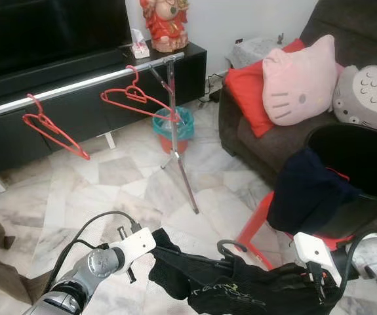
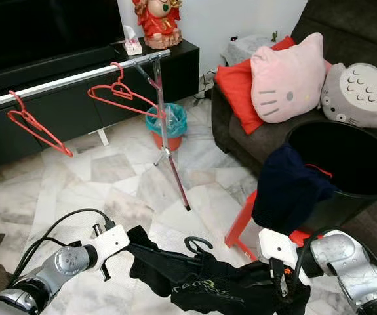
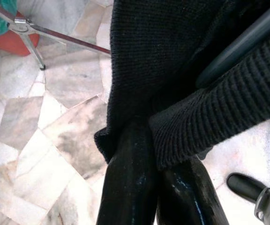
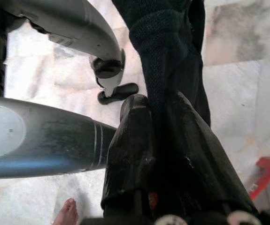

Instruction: Hang hanger

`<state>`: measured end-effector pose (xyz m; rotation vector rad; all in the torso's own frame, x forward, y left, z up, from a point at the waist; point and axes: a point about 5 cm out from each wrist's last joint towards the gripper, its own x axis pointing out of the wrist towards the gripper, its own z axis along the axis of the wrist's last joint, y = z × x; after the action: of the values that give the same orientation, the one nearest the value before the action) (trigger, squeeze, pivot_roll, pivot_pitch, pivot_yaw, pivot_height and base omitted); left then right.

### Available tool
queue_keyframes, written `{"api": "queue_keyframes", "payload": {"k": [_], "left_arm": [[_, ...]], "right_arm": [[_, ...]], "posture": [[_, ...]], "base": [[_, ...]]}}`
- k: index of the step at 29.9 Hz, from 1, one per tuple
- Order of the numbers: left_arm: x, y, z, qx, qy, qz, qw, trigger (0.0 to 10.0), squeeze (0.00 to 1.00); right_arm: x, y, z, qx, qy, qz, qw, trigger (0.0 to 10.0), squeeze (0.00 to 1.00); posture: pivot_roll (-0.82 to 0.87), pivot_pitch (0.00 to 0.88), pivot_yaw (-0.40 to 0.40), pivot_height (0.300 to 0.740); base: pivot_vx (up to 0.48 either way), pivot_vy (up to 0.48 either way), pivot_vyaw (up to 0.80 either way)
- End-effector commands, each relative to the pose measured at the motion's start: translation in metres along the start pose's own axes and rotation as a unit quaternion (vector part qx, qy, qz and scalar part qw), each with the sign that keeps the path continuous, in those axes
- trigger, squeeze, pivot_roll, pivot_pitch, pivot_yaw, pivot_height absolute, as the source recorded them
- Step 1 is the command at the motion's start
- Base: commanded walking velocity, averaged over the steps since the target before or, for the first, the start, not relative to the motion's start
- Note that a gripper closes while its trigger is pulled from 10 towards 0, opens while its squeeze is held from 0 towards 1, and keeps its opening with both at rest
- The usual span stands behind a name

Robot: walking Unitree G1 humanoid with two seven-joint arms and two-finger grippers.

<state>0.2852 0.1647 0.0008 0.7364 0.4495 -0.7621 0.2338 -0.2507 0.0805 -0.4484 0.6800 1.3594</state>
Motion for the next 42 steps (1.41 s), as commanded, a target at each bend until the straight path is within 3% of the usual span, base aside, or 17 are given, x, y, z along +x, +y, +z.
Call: {"api": "queue_keyframes", "payload": {"k": [1,8,19,26,30,32,38,42], "left_arm": [[-0.009,0.012,-0.014,-0.007,0.033,0.030,0.999,10.0,0.00],[-0.010,0.015,-0.014,-0.007,0.031,0.038,0.999,10.0,0.00],[-0.009,0.022,-0.009,-0.002,0.023,0.048,0.999,10.0,0.00],[-0.009,0.026,-0.006,-0.003,0.015,0.059,0.998,10.0,0.00],[-0.010,0.033,-0.003,0.004,0.011,0.089,0.996,10.0,0.00],[-0.012,0.042,-0.004,0.005,0.022,0.130,0.991,10.0,0.00],[-0.019,0.060,-0.006,0.000,0.040,0.201,0.979,10.0,0.00],[-0.021,0.065,-0.005,-0.008,0.035,0.218,0.975,10.0,0.00]], "right_arm": [[-0.009,-0.001,-0.008,0.003,0.036,-0.010,0.999,0.0,0.00],[-0.008,-0.001,-0.016,0.007,0.062,-0.016,0.998,0.0,0.00],[-0.006,0.014,-0.038,0.019,0.150,0.038,0.988,0.0,0.00],[-0.009,0.009,-0.043,0.011,0.168,0.006,0.986,0.0,0.00],[-0.009,0.010,-0.042,0.020,0.150,0.005,0.989,0.0,0.00],[-0.007,0.010,-0.030,0.028,0.089,0.002,0.996,0.0,0.00],[-0.014,0.018,-0.039,0.029,0.129,0.013,0.991,0.0,0.00],[-0.015,0.017,-0.039,0.026,0.127,0.003,0.992,0.0,0.00]], "posture": [[-0.08,0.038,0.045,0.740],[-0.08,0.039,0.044,0.740],[-0.08,0.037,0.045,0.740],[-0.08,0.037,0.043,0.740],[-0.07,0.037,0.043,0.740],[-0.08,0.037,0.044,0.740],[-0.08,0.039,0.045,0.740],[-0.08,0.039,0.046,0.740]], "base": [[0.000,0.000,0.00],[0.000,0.000,0.00],[0.000,0.000,0.00],[0.000,0.000,0.00],[0.000,0.000,0.00],[0.000,0.000,0.00],[0.000,0.000,0.00],[0.000,0.000,0.00]]}}
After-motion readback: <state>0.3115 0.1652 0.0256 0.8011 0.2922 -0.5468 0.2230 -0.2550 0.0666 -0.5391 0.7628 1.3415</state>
